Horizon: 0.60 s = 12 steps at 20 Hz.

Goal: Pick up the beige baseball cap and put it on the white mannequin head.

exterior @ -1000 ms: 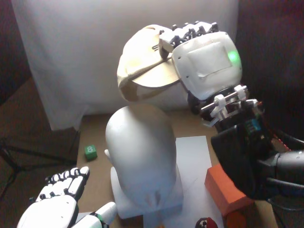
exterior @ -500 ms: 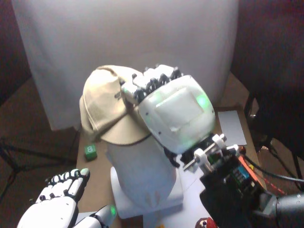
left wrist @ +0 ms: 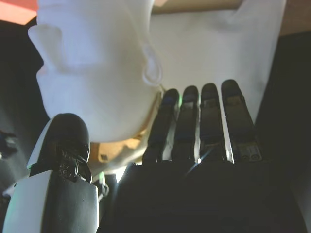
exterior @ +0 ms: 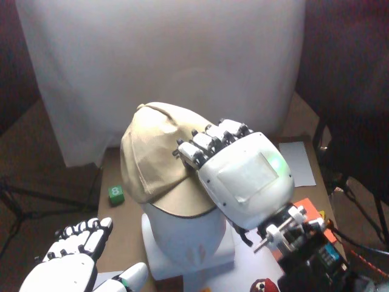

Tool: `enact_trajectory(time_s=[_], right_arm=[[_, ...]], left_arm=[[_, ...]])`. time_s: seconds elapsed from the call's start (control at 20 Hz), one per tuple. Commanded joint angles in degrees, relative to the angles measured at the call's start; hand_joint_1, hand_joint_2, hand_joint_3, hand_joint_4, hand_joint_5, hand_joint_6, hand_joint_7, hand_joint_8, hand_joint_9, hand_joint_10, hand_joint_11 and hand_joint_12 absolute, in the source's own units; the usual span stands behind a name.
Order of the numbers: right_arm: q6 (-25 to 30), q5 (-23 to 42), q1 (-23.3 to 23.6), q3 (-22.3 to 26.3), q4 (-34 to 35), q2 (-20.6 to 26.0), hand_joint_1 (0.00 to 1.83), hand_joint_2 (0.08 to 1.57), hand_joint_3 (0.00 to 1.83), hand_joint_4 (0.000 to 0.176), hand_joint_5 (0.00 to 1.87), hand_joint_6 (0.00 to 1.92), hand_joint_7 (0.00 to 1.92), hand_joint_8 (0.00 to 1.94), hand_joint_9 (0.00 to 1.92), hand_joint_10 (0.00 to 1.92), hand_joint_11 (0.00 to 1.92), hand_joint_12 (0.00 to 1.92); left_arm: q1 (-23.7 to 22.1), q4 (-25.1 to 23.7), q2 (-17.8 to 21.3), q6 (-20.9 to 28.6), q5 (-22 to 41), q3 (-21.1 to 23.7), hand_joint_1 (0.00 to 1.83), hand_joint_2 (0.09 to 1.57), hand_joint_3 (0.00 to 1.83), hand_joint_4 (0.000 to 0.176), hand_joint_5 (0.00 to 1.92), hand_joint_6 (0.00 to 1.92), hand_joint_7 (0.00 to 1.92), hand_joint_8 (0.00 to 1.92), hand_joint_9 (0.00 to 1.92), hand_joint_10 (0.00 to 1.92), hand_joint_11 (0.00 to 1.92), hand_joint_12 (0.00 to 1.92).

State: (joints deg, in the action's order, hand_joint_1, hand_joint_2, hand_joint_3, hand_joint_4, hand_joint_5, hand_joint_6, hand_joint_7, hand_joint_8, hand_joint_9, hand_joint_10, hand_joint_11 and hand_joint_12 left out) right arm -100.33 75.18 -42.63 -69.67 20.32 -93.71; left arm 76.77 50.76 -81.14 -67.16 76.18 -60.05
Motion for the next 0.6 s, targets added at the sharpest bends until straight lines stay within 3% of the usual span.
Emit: enact_trajectory(time_s=[0.0, 0.05, 0.1, 0.15, 0.25, 0.55], right_arm=[[-1.78, 6.98, -0.23, 0.43, -2.51, -0.21, 1.37, 1.15, 0.00, 0.000, 0.85, 1.02, 0.93, 1.01, 0.88, 1.41, 0.84, 1.46], [-3.57, 7.35, -0.73, 0.64, -2.30, -0.53, 1.37, 1.15, 0.00, 0.000, 0.85, 1.02, 0.93, 1.01, 0.88, 1.41, 0.84, 1.45], [-4.79, 7.72, -1.07, 0.78, -2.10, -0.82, 1.46, 1.14, 0.00, 0.000, 0.86, 0.94, 0.93, 0.96, 0.86, 1.31, 0.84, 1.62], [-5.98, 8.15, -1.45, 0.86, -1.98, -1.11, 1.48, 1.13, 0.00, 0.000, 0.86, 0.93, 0.93, 0.95, 0.86, 1.29, 0.85, 1.65], [-7.79, 7.27, -2.02, 1.23, -0.80, -1.50, 1.37, 1.14, 0.00, 0.000, 0.86, 1.02, 0.93, 1.00, 0.88, 1.40, 0.85, 1.46], [-9.89, 4.15, -1.86, 2.82, 1.32, -2.26, 1.37, 1.14, 0.00, 0.000, 0.85, 1.04, 0.94, 1.00, 0.88, 1.40, 0.84, 1.44]], left_arm=[[0.08, -2.23, 0.44, 0.50, 6.11, -0.34, 0.00, 1.18, 0.00, 0.000, 0.03, 0.00, 0.00, 0.00, 0.00, 0.00, 0.01, 0.01], [0.18, -2.31, 0.45, 0.47, 6.80, -0.30, 0.00, 1.18, 0.00, 0.000, 0.03, 0.00, 0.00, 0.00, 0.00, 0.00, 0.01, 0.01], [0.19, -2.13, 0.45, 0.33, 7.29, -0.23, 0.00, 1.18, 0.00, 0.000, 0.03, 0.00, 0.00, 0.00, 0.00, 0.00, 0.01, 0.01], [0.19, -1.73, 0.44, 0.31, 7.44, -0.15, 0.00, 1.18, 0.00, 0.000, 0.03, 0.00, 0.00, 0.00, 0.00, 0.00, 0.02, 0.01], [0.19, -1.08, 0.39, 0.45, 7.45, -0.02, 0.00, 1.19, 0.00, 0.000, 0.05, 0.01, 0.00, 0.00, 0.00, 0.00, 0.02, 0.01], [0.43, -0.24, 0.20, 0.76, 7.46, 0.49, 0.00, 1.20, 0.00, 0.000, 0.06, 0.01, 0.03, 0.01, 0.01, 0.00, 0.05, 0.03]])
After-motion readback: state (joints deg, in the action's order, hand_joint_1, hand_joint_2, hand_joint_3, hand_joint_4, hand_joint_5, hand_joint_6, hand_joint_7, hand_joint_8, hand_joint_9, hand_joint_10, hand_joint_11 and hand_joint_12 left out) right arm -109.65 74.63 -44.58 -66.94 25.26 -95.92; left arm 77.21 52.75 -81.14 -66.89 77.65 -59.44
